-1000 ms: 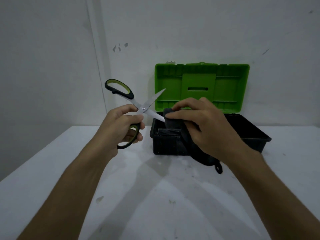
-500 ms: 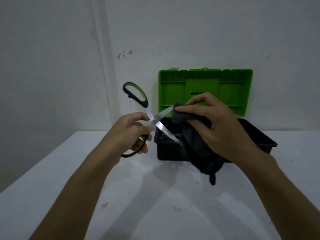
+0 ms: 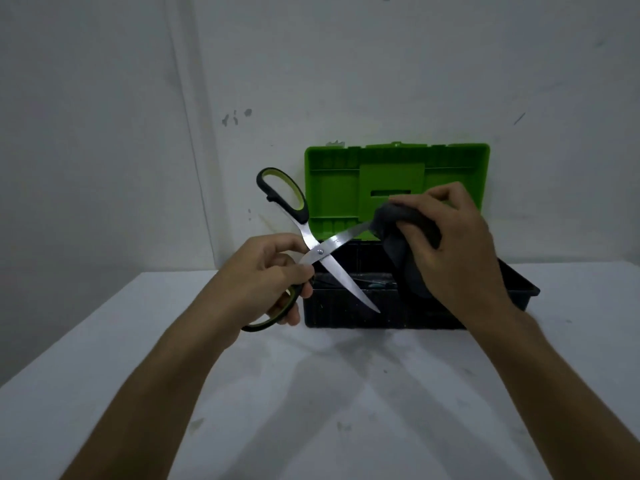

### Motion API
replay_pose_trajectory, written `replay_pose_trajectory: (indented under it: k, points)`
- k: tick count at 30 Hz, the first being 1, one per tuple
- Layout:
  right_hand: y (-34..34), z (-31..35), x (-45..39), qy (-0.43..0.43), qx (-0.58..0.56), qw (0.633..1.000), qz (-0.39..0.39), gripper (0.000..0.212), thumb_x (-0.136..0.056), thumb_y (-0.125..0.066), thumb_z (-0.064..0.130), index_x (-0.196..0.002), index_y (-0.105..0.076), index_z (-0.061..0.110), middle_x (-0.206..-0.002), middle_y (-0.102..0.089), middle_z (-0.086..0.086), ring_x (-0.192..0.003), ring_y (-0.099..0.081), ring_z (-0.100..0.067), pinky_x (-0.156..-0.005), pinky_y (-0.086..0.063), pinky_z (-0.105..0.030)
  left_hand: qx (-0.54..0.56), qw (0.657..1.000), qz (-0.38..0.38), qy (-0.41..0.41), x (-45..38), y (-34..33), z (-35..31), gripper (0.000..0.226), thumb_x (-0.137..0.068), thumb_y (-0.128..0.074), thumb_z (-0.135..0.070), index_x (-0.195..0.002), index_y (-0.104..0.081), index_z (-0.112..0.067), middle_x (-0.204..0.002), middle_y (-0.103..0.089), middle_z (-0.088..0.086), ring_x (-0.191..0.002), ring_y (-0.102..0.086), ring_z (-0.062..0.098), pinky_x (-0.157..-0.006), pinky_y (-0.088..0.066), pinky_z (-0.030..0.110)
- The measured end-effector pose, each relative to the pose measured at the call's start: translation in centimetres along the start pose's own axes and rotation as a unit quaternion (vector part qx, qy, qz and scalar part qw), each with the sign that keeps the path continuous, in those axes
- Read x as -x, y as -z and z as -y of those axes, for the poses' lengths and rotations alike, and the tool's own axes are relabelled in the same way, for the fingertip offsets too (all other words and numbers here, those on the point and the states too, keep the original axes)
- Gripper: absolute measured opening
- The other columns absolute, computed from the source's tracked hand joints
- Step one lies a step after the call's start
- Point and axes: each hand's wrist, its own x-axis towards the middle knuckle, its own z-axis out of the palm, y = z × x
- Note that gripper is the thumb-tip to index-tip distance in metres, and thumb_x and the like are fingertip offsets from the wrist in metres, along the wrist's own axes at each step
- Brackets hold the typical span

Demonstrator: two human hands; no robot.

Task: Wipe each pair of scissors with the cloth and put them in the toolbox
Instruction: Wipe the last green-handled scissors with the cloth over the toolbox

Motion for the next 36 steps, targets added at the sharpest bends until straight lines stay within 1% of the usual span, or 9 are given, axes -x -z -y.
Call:
replay_pose_trajectory:
  k: [7, 12, 16, 20, 23, 26, 28, 32, 36]
  points:
    - [-2.2, 3.7, 1.6, 0.131, -0.043, 0.988, 0.075, 0.02, -0.095, -0.06, 0.014, -0.107, -0.074, 0.02, -0.112, -0.054, 0.001, -0.078, -0.058, -0.014, -0.067, -0.048, -0.019, 0.024, 0.999, 0.017, 0.014, 0.6, -0.3, -0.4, 0.011, -0.094, -0.057, -0.007, -0.102, -0.062, -0.013, -0.061, -0.064, 0.007, -0.04, -0.055, 0.024, -0.043, -0.046, 0.026]
    - [-1.2, 0.7, 0.4, 0.021, -0.011, 1.0, 0.01, 0.022, -0.092, -0.064, 0.009, -0.106, -0.076, 0.019, -0.106, -0.056, 0.002, -0.09, -0.055, -0.006, -0.08, -0.039, -0.001, 0.034, 0.999, 0.018, 0.033, 0.6, 0.5, -0.1, 0.012, -0.093, -0.06, -0.008, -0.099, -0.063, -0.017, -0.062, -0.064, 0.006, -0.04, -0.055, 0.022, -0.043, -0.046, 0.025]
    - [0.1, 0.7, -0.2, 0.023, -0.043, 0.999, -0.018, 0.021, -0.09, -0.066, 0.006, -0.105, -0.077, 0.017, -0.105, -0.057, 0.0, -0.094, -0.053, -0.004, -0.085, -0.041, -0.005, 0.028, 0.999, 0.009, 0.036, 0.2, 0.2, -0.1, 0.012, -0.093, -0.06, -0.009, -0.098, -0.064, -0.019, -0.062, -0.064, 0.006, -0.041, -0.056, 0.023, -0.044, -0.046, 0.026]
    - [-0.5, 3.0, 0.3, 0.055, -0.146, 0.98, 0.121, 0.028, -0.089, -0.068, 0.005, -0.105, -0.076, 0.027, -0.106, -0.056, 0.004, -0.103, -0.057, -0.007, -0.089, -0.044, -0.012, 0.031, 0.998, 0.016, 0.043, 0.4, 0.1, -0.3, 0.013, -0.093, -0.06, -0.008, -0.1, -0.063, -0.019, -0.062, -0.064, 0.007, -0.04, -0.055, 0.023, -0.043, -0.046, 0.025]
    - [-1.4, 2.9, 0.8, 0.086, -0.14, 0.975, 0.151, 0.027, -0.089, -0.068, 0.007, -0.103, -0.077, 0.028, -0.11, -0.054, 0.007, -0.099, -0.059, -0.006, -0.083, -0.047, -0.016, 0.037, 0.998, 0.032, 0.05, 0.8, 0.4, -0.8, 0.012, -0.093, -0.059, -0.008, -0.098, -0.064, -0.018, -0.062, -0.064, 0.008, -0.04, -0.055, 0.022, -0.043, -0.045, 0.025]
    - [-1.0, 1.6, 0.6, 0.096, -0.06, 0.992, 0.063, 0.025, -0.088, -0.069, 0.006, -0.102, -0.078, 0.026, -0.109, -0.057, 0.005, -0.093, -0.06, -0.01, -0.074, -0.054, -0.03, 0.061, 0.995, 0.04, 0.063, 1.0, 0.5, -1.1, 0.012, -0.092, -0.059, -0.007, -0.091, -0.065, -0.017, -0.062, -0.063, 0.008, -0.04, -0.052, 0.022, -0.045, -0.044, 0.025]
    - [-0.3, 1.2, 0.3, 0.105, -0.016, 0.994, 0.029, 0.023, -0.088, -0.069, 0.007, -0.102, -0.078, 0.024, -0.11, -0.057, 0.002, -0.087, -0.06, -0.011, -0.068, -0.055, -0.03, 0.064, 0.995, 0.036, 0.064, 0.9, 0.4, -1.1, 0.011, -0.092, -0.059, -0.007, -0.091, -0.064, -0.016, -0.061, -0.063, 0.008, -0.039, -0.052, 0.022, -0.046, -0.043, 0.026]
    - [-0.7, 2.7, 0.9, 0.181, -0.048, 0.978, 0.096, 0.023, -0.09, -0.065, 0.01, -0.102, -0.078, 0.025, -0.114, -0.056, 0.0, -0.073, -0.048, -0.003, -0.063, -0.044, -0.016, 0.066, 0.995, 0.035, 0.064, 0.8, 0.1, -1.0, 0.01, -0.093, -0.059, -0.008, -0.101, -0.061, -0.013, -0.061, -0.063, 0.008, -0.039, -0.053, 0.023, -0.044, -0.043, 0.025]
    - [-1.4, 2.8, 1.1, 0.203, -0.024, 0.973, 0.111, 0.025, -0.092, -0.059, 0.012, -0.103, -0.078, 0.024, -0.118, -0.058, -0.004, -0.074, -0.049, -0.007, -0.06, -0.046, -0.02, 0.069, 0.994, 0.032, 0.077, 0.9, 1.0, -1.0, 0.019, -0.092, -0.06, -0.01, -0.111, -0.06, -0.014, -0.063, -0.063, 0.008, -0.04, -0.053, 0.023, -0.043, -0.044, 0.024]
